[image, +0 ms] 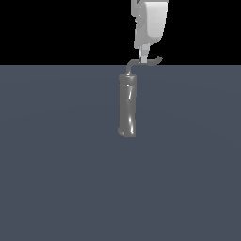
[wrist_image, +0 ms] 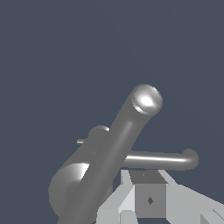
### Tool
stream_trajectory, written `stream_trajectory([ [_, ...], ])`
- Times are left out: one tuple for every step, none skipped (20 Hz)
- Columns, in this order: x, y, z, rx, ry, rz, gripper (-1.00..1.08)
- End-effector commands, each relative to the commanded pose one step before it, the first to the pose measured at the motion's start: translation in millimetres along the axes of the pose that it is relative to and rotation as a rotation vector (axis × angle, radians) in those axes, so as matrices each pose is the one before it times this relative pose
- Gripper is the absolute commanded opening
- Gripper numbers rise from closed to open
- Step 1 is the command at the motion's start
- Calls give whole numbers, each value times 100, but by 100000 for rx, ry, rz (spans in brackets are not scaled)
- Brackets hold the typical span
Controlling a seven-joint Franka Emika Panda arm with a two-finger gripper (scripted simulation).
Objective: Turn on the faucet by rotating a designated handle.
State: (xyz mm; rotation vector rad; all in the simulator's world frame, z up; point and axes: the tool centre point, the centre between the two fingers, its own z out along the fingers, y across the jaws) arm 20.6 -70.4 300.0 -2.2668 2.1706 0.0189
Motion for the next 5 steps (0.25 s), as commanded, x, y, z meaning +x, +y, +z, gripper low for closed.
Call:
stream_trajectory([
  [3993, -197, -40, 644, 1007, 5303, -100],
  [334, -188, -1, 0, 17, 175, -100],
  [327, -188, -2, -1, 16, 168, -100],
  [328, -186, -2, -1, 16, 175, -100],
  [0, 0, 0, 0, 0, 0, -100],
])
